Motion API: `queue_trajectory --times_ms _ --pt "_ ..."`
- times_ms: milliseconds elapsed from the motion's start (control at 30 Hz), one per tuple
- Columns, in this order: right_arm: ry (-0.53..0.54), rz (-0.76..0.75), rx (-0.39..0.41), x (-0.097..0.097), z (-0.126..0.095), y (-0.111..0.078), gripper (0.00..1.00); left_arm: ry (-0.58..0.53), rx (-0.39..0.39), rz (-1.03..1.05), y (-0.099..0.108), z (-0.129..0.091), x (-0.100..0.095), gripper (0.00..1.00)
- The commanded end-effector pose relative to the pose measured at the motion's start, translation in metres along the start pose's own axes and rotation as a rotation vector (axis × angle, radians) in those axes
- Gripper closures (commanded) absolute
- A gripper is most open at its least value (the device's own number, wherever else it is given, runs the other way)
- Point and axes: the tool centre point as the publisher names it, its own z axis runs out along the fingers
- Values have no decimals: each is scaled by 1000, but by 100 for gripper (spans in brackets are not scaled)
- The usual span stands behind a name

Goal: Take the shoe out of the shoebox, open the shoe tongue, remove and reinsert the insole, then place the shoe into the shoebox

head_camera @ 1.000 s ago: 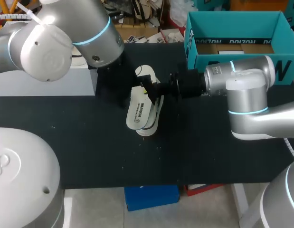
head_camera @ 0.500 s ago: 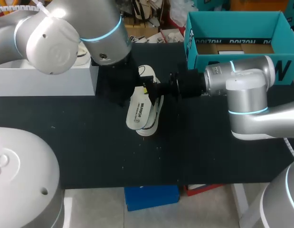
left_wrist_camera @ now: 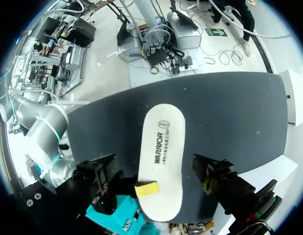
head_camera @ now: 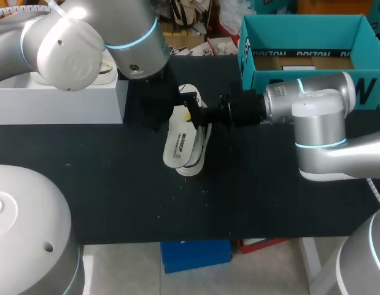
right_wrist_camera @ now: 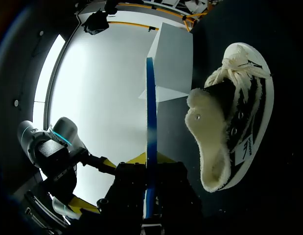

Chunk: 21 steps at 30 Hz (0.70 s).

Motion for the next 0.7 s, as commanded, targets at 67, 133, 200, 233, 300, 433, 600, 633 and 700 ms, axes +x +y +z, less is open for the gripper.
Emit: queue_trajectory --times_ms 67,133,200,233,300,433,600,633,700 --pt "-2 1 -1 0 1 0 100 13 13 4 26 9 -3 0" --pt "-2 1 -1 0 1 0 100 16 10 3 36 9 -3 0" --pt "-2 1 -1 0 1 0 100 20 4 2 47 8 -4 0" --pt "-2 1 -1 0 1 0 100 22 -2 3 53 8 -5 0" --pt "-2 1 -1 0 1 0 100 24 -9 3 64 7 -7 0" --pt "-2 1 -1 0 1 0 100 29 -17 8 86 8 -11 0" --pt "-2 1 -1 0 1 0 100 31 -22 12 112 12 -14 0" --pt "-2 1 -1 0 1 0 100 31 -22 12 116 13 -14 0" --pt "-2 1 -1 0 1 0 100 33 -23 13 125 15 -15 0"
